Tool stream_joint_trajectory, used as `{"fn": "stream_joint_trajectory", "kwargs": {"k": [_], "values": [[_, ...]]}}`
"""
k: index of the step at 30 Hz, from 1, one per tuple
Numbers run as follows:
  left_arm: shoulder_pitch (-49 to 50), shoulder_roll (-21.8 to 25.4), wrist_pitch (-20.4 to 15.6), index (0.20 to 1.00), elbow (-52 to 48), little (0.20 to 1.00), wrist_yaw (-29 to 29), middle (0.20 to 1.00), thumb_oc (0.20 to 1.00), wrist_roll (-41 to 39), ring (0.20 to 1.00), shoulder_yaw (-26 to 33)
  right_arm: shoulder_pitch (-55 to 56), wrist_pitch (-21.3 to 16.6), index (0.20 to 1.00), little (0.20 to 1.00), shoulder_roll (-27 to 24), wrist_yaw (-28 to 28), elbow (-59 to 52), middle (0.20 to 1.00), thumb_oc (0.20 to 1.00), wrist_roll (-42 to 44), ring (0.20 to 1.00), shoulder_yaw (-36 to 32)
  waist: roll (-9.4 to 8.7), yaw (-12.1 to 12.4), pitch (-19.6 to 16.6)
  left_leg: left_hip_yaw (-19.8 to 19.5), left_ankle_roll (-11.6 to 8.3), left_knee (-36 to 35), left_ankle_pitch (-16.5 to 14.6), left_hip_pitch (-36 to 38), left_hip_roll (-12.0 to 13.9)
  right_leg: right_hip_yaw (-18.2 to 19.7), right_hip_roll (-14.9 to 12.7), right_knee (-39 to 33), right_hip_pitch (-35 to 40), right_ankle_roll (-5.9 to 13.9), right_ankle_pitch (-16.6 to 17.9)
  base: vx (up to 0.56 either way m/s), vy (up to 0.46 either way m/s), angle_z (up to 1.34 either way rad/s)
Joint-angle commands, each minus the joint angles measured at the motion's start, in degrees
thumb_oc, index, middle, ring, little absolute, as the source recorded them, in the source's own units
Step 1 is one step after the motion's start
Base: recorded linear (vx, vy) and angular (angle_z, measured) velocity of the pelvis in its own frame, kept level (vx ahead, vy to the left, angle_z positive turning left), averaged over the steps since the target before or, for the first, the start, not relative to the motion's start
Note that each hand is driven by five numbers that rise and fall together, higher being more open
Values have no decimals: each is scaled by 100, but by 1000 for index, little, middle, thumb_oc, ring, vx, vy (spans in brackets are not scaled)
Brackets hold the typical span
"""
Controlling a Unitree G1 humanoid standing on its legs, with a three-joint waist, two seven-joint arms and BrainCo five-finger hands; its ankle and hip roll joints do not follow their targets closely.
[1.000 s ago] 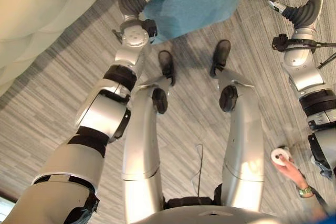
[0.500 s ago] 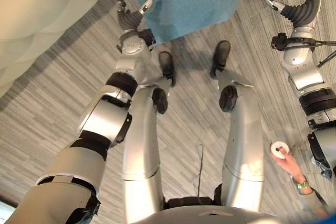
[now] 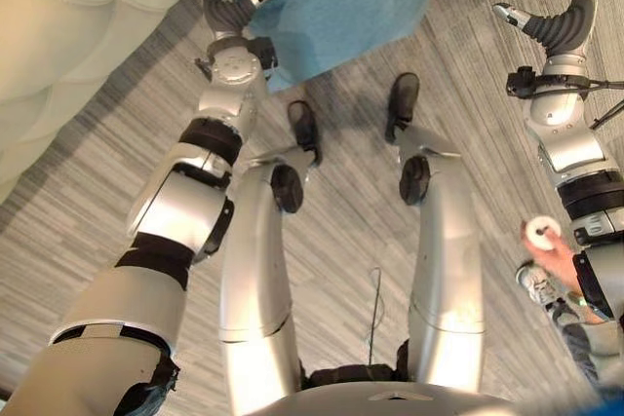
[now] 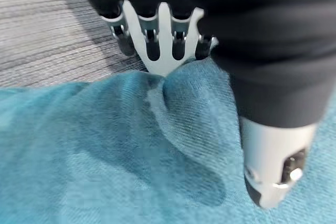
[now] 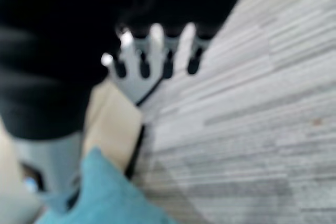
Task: Pick up all the scattered cushions and arrange them neatly on the sofa.
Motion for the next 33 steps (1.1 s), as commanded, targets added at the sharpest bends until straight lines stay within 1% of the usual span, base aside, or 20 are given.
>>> {"fn": "stream_joint_trajectory", "kwargs": {"k": [1,5,6,7,8,9,11,13,15,16,19,20,22,23,24,26,29,30,31,33], "values": [[-188,-48,-118,1000,151,1000,-48,1000,1000,20,1000,73,281,-233,1000,1000,-399,33,-610,1000,1000,98,1000,-123,186,-63,-47,-1029,-402,-526,-112,-25,-511,135,86,158,483,398,-582,5,-6,-4],[-368,-305,-151,1000,-160,1000,-203,1000,1000,-29,1000,-100,324,-257,1000,1000,-458,185,-760,1000,1000,193,1000,-166,205,-116,-49,-1048,-385,-531,-117,-25,-500,144,180,102,483,403,-552,6,-26,-7],[-373,-337,-160,771,-235,771,-201,771,771,-13,771,-127,316,-263,1000,1000,-450,196,-748,1000,1000,219,1000,-177,213,-115,-49,-1055,-386,-534,-119,-25,-496,143,194,91,483,401,-550,9,-40,-7],[-404,-392,-272,200,-499,200,-196,200,200,-28,200,-184,280,-303,1000,1000,-429,205,-731,1000,1000,290,1000,-199,230,-120,-50,-1064,-392,-531,-113,-25,-498,135,211,96,483,390,-551,9,-26,-5],[-395,-392,-272,200,-512,200,-189,200,200,-27,200,-186,279,-307,1000,1000,-430,208,-726,1000,1000,296,1000,-200,229,-118,-50,-1065,-392,-530,-114,-25,-498,134,211,98,483,389,-552,12,-52,-4],[-355,-362,-416,200,-937,200,-221,200,200,-25,200,-234,226,-418,1000,1000,-364,224,-662,1000,1000,444,1000,-246,293,-124,-91,-1064,-428,-609,-99,-25,-484,83,225,45,483,393,-556,7,-34,-2],[-314,-317,-478,200,-1094,200,-238,200,200,-45,200,-204,216,-425,1000,1000,-349,222,-637,1000,1000,417,1000,-269,320,-125,-157,-1041,-450,-654,-85,-25,-493,64,232,0,483,387,-561,5,-68,-1],[-303,-313,-477,200,-1104,200,-237,200,200,-45,200,-203,218,-424,1000,1000,-345,221,-638,1000,1000,414,1000,-267,319,-129,-164,-1041,-451,-660,-82,-25,-494,64,232,-5,483,386,-559,3,-47,-4],[-72,-125,-641,200,-1550,200,-307,200,200,-58,200,-163,206,-380,1000,1000,-259,244,-499,1000,1000,289,1000,-250,405,-84,-297,-1056,-489,-775,-37,-25,-540,17,265,-84,483,366,-566,8,-87,-2],[20,-72,-672,200,-1662,200,-294,200,200,-86,200,-140,160,-385,1000,1000,-229,232,-440,1000,1000,276,1000,-206,420,-83,-331,-1056,-510,-799,-19,-25,-536,-3,266,-107,483,355,-575,-3,-67,1],[311,-41,-784,200,-2056,200,-320,200,200,-107,200,-99,7,-337,1000,1000,-182,223,-242,1000,1000,138,1000,-55,473,-29,-453,-1057,-546,-956,28,-25,-593,-19,271,-198,483,338,-580,-20,-63,7],[349,-17,-781,200,-2151,200,-321,200,200,-25,200,-121,-27,-321,1000,1000,-184,202,-202,1000,1000,96,1000,-28,482,-23,-465,-1059,-555,-976,48,-25,-604,-24,272,-215,483,334,-579,-21,-32,15],[755,-49,-888,200,-2703,200,-314,200,200,340,200,-119,-285,-166,1000,1000,-140,106,210,1000,1000,-145,1000,117,501,86,-523,-1056,-582,-1144,126,-25,-657,-77,243,-310,483,339,-566,-38,-53,12],[847,-51,-890,200,-2839,200,-302,200,200,432,200,-131,-404,-165,1000,1000,-94,99,390,1000,1000,-102,1000,193,511,113,-545,-1067,-584,-1182,152,-25,-672,-89,235,-322,483,334,-569,-24,-40,17],[1051,-3,-907,200,-3100,200,-321,200,200,628,200,-134,-588,-156,1000,1000,-25,151,711,1000,1000,39,1000,291,519,167,-550,-1100,-574,-1168,167,-25,-708,-81,241,-284,483,338,-559,5,-12,24],[1638,173,-901,200,-3592,200,-434,200,200,868,200,-132,-823,-123,1000,1000,163,304,1294,1000,1000,445,1000,484,563,304,-496,-1165,-587,-1007,198,-25,-689,-77,183,-81,483,313,-566,37,0,21],[2199,456,-955,200,-4077,200,-529,200,200,956,200,-86,-1064,-64,1000,1000,309,420,1656,1000,1000,788,1000,710,566,427,-380,-1186,-603,-882,222,-25,-653,-41,91,118,483,295,-576,28,12,12],[2474,576,-972,200,-4333,200,-595,200,200,944,200,-65,-1194,-46,1000,1000,348,498,1778,1000,1000,946,1000,815,587,475,-290,-1192,-613,-751,231,-25,-654,-46,44,261,483,274,-603,17,15,9],[2488,583,-966,200,-4349,200,-595,200,200,946,200,-55,-1205,-50,1000,1000,352,502,1789,1000,1000,953,1000,825,586,467,-286,-1192,-613,-744,228,-25,-655,-45,42,269,483,273,-608,33,8,8],[2920,758,-975,200,-4702,200,-814,200,200,968,200,-87,-1397,-160,1000,1000,518,798,2044,1000,1000,1529,1000,1049,617,595,-117,-1187,-635,-587,251,-25,-643,-10,-42,512,483,242,-662,31,9,8]]}}
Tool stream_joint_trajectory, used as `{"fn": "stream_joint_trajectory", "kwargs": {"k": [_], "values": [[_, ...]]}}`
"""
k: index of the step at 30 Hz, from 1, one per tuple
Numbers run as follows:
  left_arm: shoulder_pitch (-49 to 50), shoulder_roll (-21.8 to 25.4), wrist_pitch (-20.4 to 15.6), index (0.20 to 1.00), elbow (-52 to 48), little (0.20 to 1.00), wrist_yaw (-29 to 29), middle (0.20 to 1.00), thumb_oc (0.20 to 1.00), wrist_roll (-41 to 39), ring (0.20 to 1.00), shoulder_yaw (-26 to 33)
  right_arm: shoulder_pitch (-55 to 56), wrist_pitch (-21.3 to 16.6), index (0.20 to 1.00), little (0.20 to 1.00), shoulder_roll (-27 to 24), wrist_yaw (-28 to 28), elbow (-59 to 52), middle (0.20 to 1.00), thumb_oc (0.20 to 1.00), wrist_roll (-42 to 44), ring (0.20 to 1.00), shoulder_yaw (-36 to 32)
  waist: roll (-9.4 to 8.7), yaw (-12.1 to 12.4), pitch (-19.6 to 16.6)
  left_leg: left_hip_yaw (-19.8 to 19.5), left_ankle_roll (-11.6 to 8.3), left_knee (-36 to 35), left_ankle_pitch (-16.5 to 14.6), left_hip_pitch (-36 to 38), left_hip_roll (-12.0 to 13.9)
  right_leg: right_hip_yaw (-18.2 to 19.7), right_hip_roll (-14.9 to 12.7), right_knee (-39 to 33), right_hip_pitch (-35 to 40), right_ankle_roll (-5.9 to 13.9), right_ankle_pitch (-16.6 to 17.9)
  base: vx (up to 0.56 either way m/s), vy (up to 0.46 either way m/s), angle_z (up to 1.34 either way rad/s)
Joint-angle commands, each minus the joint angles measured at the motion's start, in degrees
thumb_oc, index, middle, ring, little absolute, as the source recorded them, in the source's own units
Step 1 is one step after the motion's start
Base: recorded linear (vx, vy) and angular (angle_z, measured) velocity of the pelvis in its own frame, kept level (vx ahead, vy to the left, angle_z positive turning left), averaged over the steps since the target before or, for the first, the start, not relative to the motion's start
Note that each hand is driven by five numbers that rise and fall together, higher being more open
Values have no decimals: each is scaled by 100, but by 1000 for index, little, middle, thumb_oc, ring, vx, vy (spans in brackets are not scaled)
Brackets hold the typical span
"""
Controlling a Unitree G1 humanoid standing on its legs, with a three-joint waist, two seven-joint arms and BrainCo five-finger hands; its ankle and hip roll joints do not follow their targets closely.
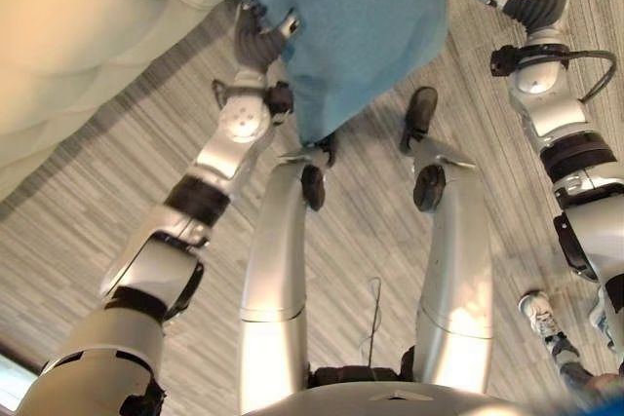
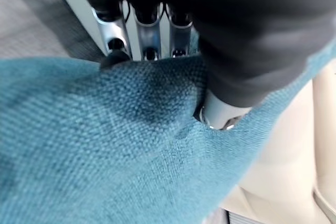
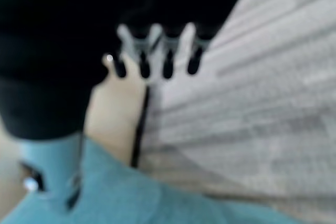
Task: Pick up all the scattered cushions and arrange them neatly on the sofa.
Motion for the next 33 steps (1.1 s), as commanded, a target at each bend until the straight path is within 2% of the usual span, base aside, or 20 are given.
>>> {"fn": "stream_joint_trajectory", "kwargs": {"k": [1,4,12,16,17,21,26,27,28,30,33], "values": [[357,-95,-569,200,-840,200,-359,200,200,234,200,290,20,-266,1000,1000,86,300,31,1000,1000,708,1000,355,499,-57,-25,-728,-264,-267,6,-186,-353,125,34,466,320,383,-549,21,9,10],[544,-113,-526,200,-921,200,-458,200,200,205,200,196,-31,-330,1000,1000,253,458,125,1000,1000,1096,1000,457,545,6,-4,-722,-267,-191,-11,-186,-347,123,-49,627,320,354,-654,37,5,6],[580,-244,-625,200,-1194,200,-335,200,200,206,200,30,-228,-398,1000,1000,524,327,252,1000,1000,1390,1000,571,668,131,3,-774,-272,-145,-72,-186,-395,112,-225,856,320,322,-883,24,5,7],[610,-245,-662,200,-1370,200,-321,200,200,193,200,-4,-313,-343,1000,1000,505,186,297,1000,1000,1216,1000,617,693,146,3,-789,-299,-153,-48,-186,-440,107,-269,912,320,306,-950,20,-3,11],[649,-243,-688,200,-1520,200,-307,200,200,179,200,-4,-407,-290,1000,1000,480,-44,336,1000,1000,1004,1000,587,714,168,3,-785,-302,-165,-63,-186,-452,121,-289,935,320,304,-968,12,-5,11],[714,-133,-715,200,-1776,200,-274,200,200,264,200,46,-537,-222,1000,1000,406,-286,405,1000,1000,772,1000,534,735,217,3,-758,-301,-147,-80,-186,-474,122,-314,1020,320,307,-999,21,0,9],[1041,113,-758,200,-2093,200,-363,200,200,335,200,241,-867,205,1000,1000,-121,-424,157,1000,1000,-498,1000,1045,691,254,3,-753,-301,-136,-90,-186,-493,106,-345,1033,320,299,-1001,11,7,5],[1279,241,-780,200,-2214,200,-473,200,200,364,200,319,-1161,411,1000,1000,-543,-446,-135,1000,1000,-1308,1000,1449,627,261,3,-746,-310,-127,-86,-186,-484,115,-361,1026,320,300,-991,0,0,0],[1294,232,-776,200,-2227,200,-479,200,200,363,200,337,-1161,425,1000,1000,-544,-449,-149,1000,1000,-1326,1000,1458,637,253,3,-746,-310,-126,-88,-186,-482,115,-360,1026,320,300,-991,0,0,0],[1557,339,-763,200,-2298,200,-645,200,200,348,200,342,-1582,682,1000,1000,-1085,-404,-523,1000,1000,-2262,1000,1983,537,239,3,-747,-317,-148,-70,-186,-503,133,-336,1031,320,334,-938,0,0,0],[1744,352,-748,200,-2362,200,-764,200,200,371,200,399,-1843,718,1000,1000,-1375,-368,-737,1000,1000,-2639,1000,2250,471,217,3,-716,-321,-204,-56,-186,-502,144,-327,975,320,342,-904,0,0,0]]}}
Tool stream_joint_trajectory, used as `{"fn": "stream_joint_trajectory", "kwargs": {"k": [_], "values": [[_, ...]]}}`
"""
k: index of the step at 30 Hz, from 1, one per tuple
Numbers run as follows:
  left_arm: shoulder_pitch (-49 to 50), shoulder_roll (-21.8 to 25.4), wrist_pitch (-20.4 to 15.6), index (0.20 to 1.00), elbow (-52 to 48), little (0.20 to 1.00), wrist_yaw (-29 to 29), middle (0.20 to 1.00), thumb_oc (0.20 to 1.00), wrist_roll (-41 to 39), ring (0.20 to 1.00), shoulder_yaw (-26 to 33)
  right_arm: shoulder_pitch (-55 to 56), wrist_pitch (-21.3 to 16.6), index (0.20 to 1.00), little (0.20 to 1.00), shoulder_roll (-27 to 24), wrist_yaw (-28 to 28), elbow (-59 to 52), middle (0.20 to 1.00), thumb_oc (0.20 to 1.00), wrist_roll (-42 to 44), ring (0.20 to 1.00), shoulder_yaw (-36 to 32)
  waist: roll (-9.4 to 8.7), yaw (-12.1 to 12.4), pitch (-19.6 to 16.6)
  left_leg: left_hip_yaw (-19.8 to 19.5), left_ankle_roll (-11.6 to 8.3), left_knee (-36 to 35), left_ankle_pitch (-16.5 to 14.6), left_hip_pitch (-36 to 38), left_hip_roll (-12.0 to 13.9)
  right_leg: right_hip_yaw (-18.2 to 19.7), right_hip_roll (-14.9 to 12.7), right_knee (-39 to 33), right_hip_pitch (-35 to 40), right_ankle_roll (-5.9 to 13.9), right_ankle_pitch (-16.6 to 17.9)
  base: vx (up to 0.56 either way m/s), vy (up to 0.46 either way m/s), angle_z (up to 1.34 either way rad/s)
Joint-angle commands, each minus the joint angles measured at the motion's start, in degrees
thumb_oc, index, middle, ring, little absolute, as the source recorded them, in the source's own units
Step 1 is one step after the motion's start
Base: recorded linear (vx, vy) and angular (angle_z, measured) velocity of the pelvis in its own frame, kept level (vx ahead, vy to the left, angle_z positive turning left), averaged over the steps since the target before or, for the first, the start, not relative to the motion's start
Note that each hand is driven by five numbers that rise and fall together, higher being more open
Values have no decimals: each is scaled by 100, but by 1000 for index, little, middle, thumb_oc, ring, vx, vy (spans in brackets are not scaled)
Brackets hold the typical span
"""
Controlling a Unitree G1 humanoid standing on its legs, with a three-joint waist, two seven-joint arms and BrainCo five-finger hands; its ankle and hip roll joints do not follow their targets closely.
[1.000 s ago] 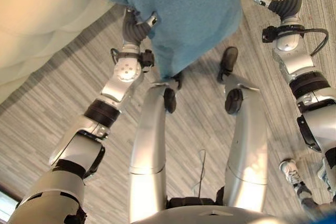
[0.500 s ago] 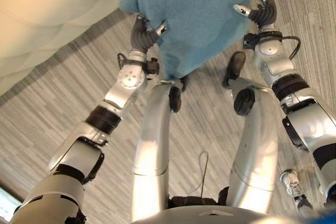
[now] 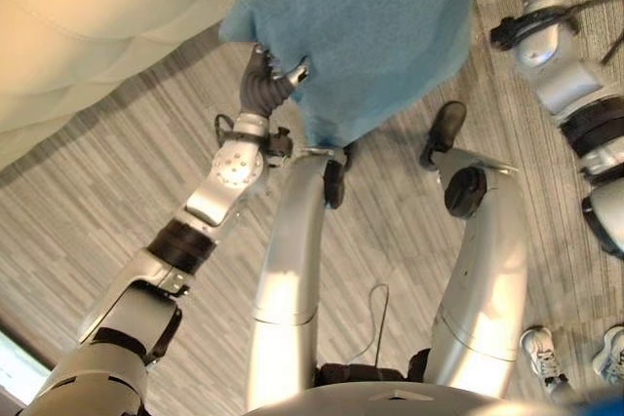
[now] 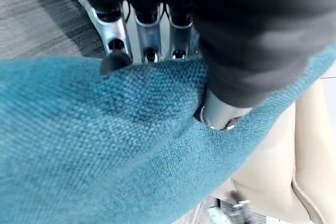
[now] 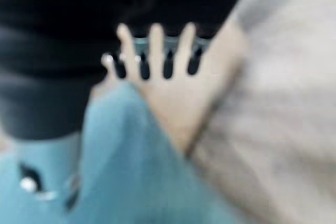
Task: Pick up all the scattered cushions and arrange them neatly on the sofa.
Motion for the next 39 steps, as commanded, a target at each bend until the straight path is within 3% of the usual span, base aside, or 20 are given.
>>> {"fn": "stream_joint_trajectory", "kwargs": {"k": [1,7,12,18,25,28,31,39], "values": [[451,75,-582,200,-911,200,-395,200,200,146,200,413,-551,43,1000,1000,-290,-80,-179,1000,1000,-973,1000,277,153,-33,-88,-468,-357,-854,89,85,-224,264,88,4,523,431,-426,0,0,0],[537,161,-606,200,-1113,200,-724,200,200,153,200,255,-1324,-33,1000,1000,-500,58,-415,1000,1000,-1545,1000,1099,-2,26,-170,-475,-354,-1060,147,85,-271,191,107,-249,530,472,-307,-4,1,-1],[248,207,-706,200,-1576,200,-873,200,200,76,200,21,-1651,-107,1000,1000,16,237,-300,1000,1000,-1648,1000,1525,-49,159,-565,-583,-380,-1486,263,85,-349,50,61,-714,634,526,-306,-25,7,3],[-17,256,-783,200,-2067,200,-901,200,200,199,200,17,-1752,-120,1000,1000,296,635,-129,1000,1000,-1920,1000,2012,-39,309,-640,-700,-403,-1490,285,85,-442,24,-12,-687,688,556,-384,1,5,6],[27,316,-797,200,-2162,200,-941,200,200,429,200,161,-1770,-254,1000,1000,-92,1176,-687,1000,1000,-2016,1000,2294,-92,405,-667,-844,-524,-1609,390,85,-524,-127,-143,-913,902,593,-354,2,-23,12],[137,397,-765,200,-2092,200,-1056,200,200,653,200,204,-1919,-535,1000,1000,-557,1573,-1285,1000,1000,-1646,1000,2528,-252,381,-841,-918,-587,-1857,489,85,-525,-289,-32,-1206,983,586,-399,-22,-59,10],[223,391,-736,200,-2121,200,-1086,200,200,686,200,206,-1874,-621,1000,1000,-697,1749,-1449,1000,1000,-1569,1000,2652,-274,371,-875,-938,-577,-1832,478,85,-538,-288,-14,-1163,967,570,-405,8,-15,12],[82,352,-677,200,-2293,200,-1211,200,200,815,200,111,-1679,-786,1000,1000,-648,2269,-1782,1000,1000,-1433,1000,2930,-293,360,-1011,-973,-579,-1788,452,85,-503,-313,-38,-1210,948,578,-379,0,0,0]]}}
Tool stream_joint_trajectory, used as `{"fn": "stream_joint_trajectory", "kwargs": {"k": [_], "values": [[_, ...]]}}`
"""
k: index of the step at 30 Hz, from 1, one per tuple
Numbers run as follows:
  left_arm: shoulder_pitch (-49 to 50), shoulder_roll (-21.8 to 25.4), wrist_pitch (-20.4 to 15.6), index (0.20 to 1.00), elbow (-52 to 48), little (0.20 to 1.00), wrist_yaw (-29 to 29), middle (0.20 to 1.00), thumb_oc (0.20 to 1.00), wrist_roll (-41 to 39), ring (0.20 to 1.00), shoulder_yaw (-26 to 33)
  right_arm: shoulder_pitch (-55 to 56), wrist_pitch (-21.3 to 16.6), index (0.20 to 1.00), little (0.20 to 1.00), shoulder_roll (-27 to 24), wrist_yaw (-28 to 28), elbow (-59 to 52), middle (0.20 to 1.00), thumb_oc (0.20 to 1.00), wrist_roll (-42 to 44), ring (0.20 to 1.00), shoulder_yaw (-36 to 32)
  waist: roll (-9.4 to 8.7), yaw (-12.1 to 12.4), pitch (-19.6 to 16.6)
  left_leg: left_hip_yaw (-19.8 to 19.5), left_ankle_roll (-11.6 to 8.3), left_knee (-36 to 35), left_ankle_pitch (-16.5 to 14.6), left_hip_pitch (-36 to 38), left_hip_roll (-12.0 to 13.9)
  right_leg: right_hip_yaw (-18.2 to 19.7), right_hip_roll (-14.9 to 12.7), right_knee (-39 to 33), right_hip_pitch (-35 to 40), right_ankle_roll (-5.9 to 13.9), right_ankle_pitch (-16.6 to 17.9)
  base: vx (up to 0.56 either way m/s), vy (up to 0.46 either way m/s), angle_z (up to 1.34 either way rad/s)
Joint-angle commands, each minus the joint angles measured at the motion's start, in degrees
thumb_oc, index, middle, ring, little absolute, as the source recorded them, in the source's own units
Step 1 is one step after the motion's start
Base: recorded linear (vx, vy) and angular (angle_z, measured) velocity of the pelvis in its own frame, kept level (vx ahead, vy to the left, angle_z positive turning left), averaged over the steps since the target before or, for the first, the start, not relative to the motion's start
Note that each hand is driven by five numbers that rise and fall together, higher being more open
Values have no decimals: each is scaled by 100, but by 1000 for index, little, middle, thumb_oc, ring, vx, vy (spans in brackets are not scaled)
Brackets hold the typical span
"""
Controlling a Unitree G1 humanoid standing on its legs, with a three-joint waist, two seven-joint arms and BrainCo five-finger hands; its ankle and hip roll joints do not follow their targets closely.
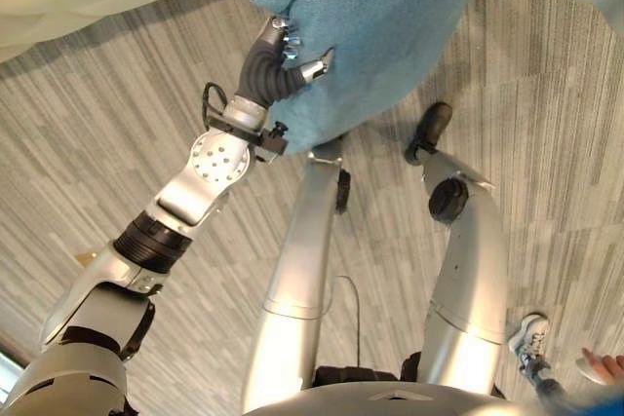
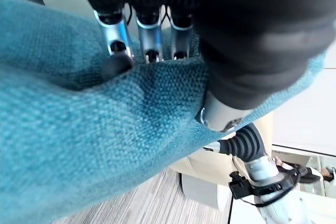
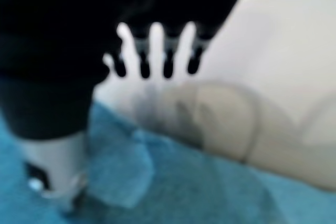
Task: Pick up all the scattered cushions and arrange them neatly on the sofa.
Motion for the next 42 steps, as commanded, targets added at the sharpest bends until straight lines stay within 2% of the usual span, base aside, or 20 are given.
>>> {"fn": "stream_joint_trajectory", "kwargs": {"k": [1,10,17,18,19,24,27,29,30,31,33,34,36,42], "values": [[490,-337,-658,200,-1388,200,-232,200,200,163,200,80,733,-215,1000,1000,469,73,-155,1000,1000,242,1000,139,74,193,-823,-141,-364,0,-488,-292,-82,495,66,409,80,511,-786,0,0,0],[97,-415,-785,200,-1636,200,-8,200,200,126,200,140,1263,-76,1000,1000,1255,181,489,1000,1000,-127,1000,82,182,292,-811,-139,-313,-105,-459,-292,-114,537,67,363,47,541,-802,1,9,0],[111,-380,-848,200,-1863,200,-20,200,200,69,200,328,1973,-12,1000,1000,1268,473,896,1000,1000,-485,1000,92,281,347,-699,-119,-337,-62,-429,-292,-137,584,20,437,42,573,-806,0,0,0],[113,-379,-848,200,-1864,200,-20,200,200,69,200,327,1978,-12,724,724,1268,472,896,724,724,-487,724,89,279,348,-702,-119,-337,-63,-429,-292,-137,584,20,436,42,573,-806,0,0,0],[135,-412,-850,200,-1845,200,-36,200,200,62,200,335,2188,3,200,200,1273,532,1031,200,200,-527,200,17,300,364,-702,-121,-323,-51,-434,-292,-153,587,3,467,27,561,-807,0,0,0],[253,-394,-809,200,-1839,200,-52,200,200,64,200,426,2476,-7,200,200,1041,468,807,200,200,-376,200,-331,303,355,-712,-110,-331,67,-424,-292,-162,601,2,568,36,539,-776,0,0,0],[308,-365,-798,200,-1817,200,-33,200,200,118,200,491,2447,-14,200,200,878,236,565,200,200,-299,200,-620,290,333,-785,-84,-325,21,-410,-292,-126,566,26,488,67,575,-705,-27,33,-1],[306,-349,-834,200,-1758,200,-10,200,200,202,200,584,2371,-8,200,200,675,-177,286,200,200,-196,200,-1088,264,263,-1007,-94,-283,-360,-335,-226,-51,394,126,109,167,651,-645,-84,1,-3],[303,-338,-836,200,-1759,200,-8,200,200,203,200,570,2399,1,200,200,662,-176,262,200,200,-200,200,-1118,258,272,-999,-103,-284,-401,-314,-192,-50,382,129,66,204,650,-624,-114,-34,-2],[352,-325,-854,200,-1716,200,6,200,200,242,200,645,2460,-52,200,200,549,-357,22,200,200,-85,200,-1425,229,204,-1062,-116,-271,-614,-273,-11,-43,321,212,-98,370,666,-621,-67,-25,-5],[382,-320,-863,200,-1705,200,-6,200,200,242,200,656,2546,-61,200,200,507,-418,-88,200,200,-65,200,-1566,210,189,-1094,-141,-264,-754,-248,136,-42,296,245,-188,482,669,-610,-79,-38,-5],[486,-314,-893,200,-1674,200,-24,200,200,242,200,715,2777,-174,200,200,425,-568,-441,200,200,112,200,-1977,181,140,-1154,-173,-270,-981,-192,399,-34,234,286,-355,708,679,-576,-90,-64,1],[554,-297,-910,200,-1672,200,-34,200,200,255,200,725,2944,-191,200,200,406,-617,-607,200,200,137,200,-2183,158,124,-1184,-202,-269,-1148,-154,586,-31,203,291,-472,870,683,-556,-60,-67,3],[1211,-374,-976,200,-1563,200,-118,200,200,240,200,873,4364,-509,200,200,539,-797,-1592,200,200,513,200,-3489,71,8,-1357,-363,-349,-1847,31,1684,-18,31,251,-1009,1869,656,-513,-32,-90,12]]}}
